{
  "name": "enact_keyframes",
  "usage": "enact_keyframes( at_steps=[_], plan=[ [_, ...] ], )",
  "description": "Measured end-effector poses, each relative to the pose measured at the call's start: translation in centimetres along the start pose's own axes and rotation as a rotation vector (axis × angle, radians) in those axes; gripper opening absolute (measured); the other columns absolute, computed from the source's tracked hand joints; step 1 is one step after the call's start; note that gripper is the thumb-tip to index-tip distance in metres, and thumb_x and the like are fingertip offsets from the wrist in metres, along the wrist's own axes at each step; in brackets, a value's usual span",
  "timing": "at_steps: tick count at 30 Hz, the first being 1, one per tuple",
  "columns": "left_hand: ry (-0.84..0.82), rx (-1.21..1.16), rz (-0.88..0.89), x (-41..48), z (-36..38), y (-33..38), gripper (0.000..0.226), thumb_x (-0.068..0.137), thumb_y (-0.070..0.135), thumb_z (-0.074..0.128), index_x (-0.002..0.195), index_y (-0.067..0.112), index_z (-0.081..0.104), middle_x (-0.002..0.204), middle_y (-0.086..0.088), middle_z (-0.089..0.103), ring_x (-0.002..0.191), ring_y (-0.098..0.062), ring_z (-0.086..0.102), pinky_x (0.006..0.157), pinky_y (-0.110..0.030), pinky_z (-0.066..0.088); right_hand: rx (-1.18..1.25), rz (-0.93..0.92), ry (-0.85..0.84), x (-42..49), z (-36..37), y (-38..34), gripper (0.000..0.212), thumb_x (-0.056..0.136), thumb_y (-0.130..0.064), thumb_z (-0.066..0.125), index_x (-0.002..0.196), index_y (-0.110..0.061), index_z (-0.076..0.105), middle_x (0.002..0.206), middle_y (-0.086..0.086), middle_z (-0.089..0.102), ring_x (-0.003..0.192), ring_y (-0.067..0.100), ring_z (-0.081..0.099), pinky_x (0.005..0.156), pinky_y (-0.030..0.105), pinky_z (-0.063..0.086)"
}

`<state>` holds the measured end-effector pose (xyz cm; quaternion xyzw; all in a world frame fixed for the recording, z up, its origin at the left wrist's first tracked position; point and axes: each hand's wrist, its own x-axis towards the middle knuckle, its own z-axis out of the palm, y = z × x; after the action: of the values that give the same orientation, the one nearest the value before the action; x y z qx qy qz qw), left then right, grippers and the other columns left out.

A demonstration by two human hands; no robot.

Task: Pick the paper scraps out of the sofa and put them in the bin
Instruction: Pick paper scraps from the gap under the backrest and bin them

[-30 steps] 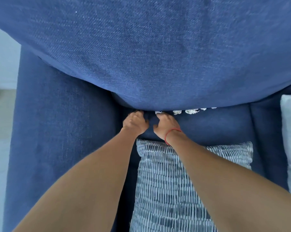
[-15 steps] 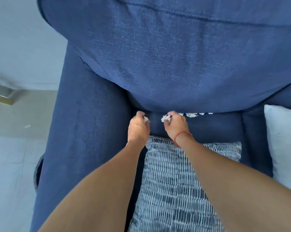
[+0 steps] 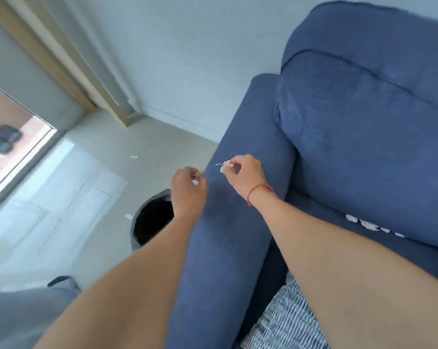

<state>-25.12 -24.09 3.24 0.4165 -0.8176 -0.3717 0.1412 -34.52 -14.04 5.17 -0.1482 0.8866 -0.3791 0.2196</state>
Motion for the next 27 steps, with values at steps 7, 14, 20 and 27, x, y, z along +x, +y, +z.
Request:
enact_keyframes(
  at_steps=[7,14,20,27],
  plan=[
    [0.009,0.047,-0.339,1.2,-9.0,-9.5,0.020,0.091,0.026,0.058,0.100,0.009,0.063,0.101,-0.008,0.066,0.093,-0.024,0.060,0.080,-0.033,0.048,-0.104,-0.108,-0.207,-1.3,10.4,-7.1,0.012,0.089,-0.010,0.053,0.082,-0.017,0.060,0.097,0.008,0.065,0.092,0.024,0.059,0.080,0.031,0.052],
    [-0.164,0.133,-0.379,0.8,-9.5,-10.2,0.036,0.091,0.023,0.054,0.123,0.009,0.060,0.122,-0.010,0.064,0.113,-0.028,0.060,0.092,-0.034,0.047,-0.379,-0.054,-0.497,-2.0,10.9,-7.6,0.047,0.096,-0.015,0.047,0.142,-0.010,0.038,0.147,0.013,0.042,0.131,0.032,0.045,0.106,0.040,0.043],
    [-0.249,0.143,-0.270,1.0,-6.4,-5.4,0.044,0.093,0.028,0.048,0.136,0.015,0.050,0.132,-0.005,0.060,0.120,-0.021,0.057,0.096,-0.035,0.045,-0.279,-0.008,-0.249,-1.4,5.4,-4.3,0.046,0.096,-0.019,0.046,0.141,-0.012,0.043,0.150,0.007,0.040,0.134,0.028,0.043,0.102,0.041,0.046],
    [-0.412,0.257,0.031,-1.1,1.0,5.2,0.035,0.094,0.022,0.047,0.127,0.014,0.056,0.143,-0.007,0.050,0.127,-0.025,0.052,0.099,-0.036,0.047,-0.254,0.141,-0.056,-1.5,-5.3,2.6,0.051,0.097,-0.028,0.045,0.146,-0.015,0.038,0.161,0.004,0.021,0.146,0.023,0.027,0.116,0.041,0.030]
  ],
)
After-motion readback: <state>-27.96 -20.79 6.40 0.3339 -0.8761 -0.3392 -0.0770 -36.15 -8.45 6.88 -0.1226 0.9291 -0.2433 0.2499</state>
